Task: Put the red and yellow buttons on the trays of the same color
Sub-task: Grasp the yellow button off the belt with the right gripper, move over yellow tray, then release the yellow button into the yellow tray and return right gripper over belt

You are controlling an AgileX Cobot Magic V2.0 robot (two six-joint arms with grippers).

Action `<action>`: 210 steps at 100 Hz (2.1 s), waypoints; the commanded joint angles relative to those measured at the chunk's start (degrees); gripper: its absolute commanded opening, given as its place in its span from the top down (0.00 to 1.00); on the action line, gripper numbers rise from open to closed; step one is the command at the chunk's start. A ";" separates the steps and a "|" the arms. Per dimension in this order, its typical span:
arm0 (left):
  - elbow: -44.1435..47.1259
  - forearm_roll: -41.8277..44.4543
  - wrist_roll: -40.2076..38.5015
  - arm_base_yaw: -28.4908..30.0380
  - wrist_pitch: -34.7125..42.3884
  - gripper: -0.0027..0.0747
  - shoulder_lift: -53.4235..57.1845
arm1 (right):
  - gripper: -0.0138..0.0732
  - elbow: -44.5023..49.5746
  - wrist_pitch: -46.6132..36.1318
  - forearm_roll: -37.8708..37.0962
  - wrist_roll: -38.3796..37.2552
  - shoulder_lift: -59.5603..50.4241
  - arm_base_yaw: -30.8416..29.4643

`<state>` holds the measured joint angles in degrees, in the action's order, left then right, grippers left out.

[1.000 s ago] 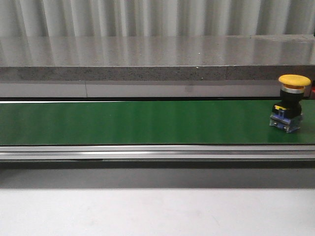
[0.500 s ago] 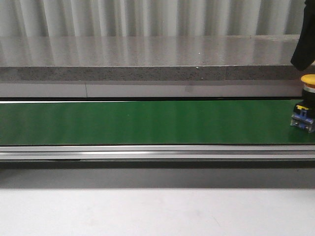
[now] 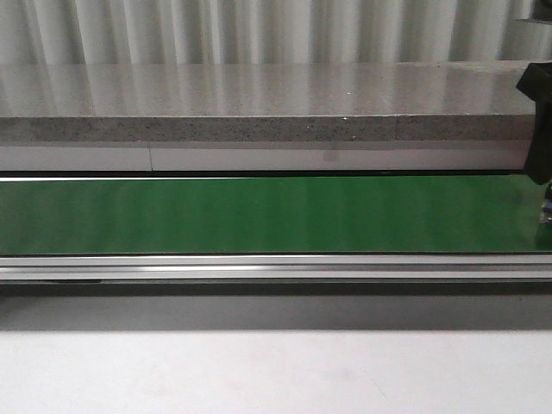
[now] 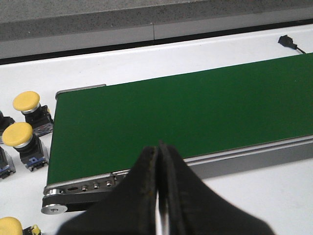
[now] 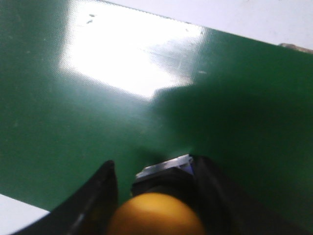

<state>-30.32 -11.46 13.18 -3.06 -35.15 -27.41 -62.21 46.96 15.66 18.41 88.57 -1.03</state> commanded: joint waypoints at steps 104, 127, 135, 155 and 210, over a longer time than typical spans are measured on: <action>-1.49 -0.74 -0.28 -0.55 4.27 0.99 -0.22 | 0.53 -1.28 -4.09 0.60 -11.69 -8.22 -28.04; -1.49 -0.74 -0.28 -0.55 4.27 0.99 -0.22 | 0.53 -1.28 -5.46 0.60 -11.84 -3.91 -32.51; -1.49 -0.74 -0.28 -0.55 4.27 0.99 -0.22 | 0.53 -1.28 -6.24 0.65 -11.94 -1.83 -32.63; -1.49 -0.74 -0.28 -0.55 4.27 0.99 -0.22 | 0.53 -1.28 -9.25 1.52 -11.94 3.28 -32.63; -1.49 -0.74 -0.28 -0.55 4.27 0.99 -0.22 | 0.53 -1.28 -13.85 6.72 -11.94 9.71 -32.57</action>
<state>-30.32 -11.46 13.18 -3.06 -35.15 -27.41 -62.21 34.86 21.08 6.35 100.05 -33.37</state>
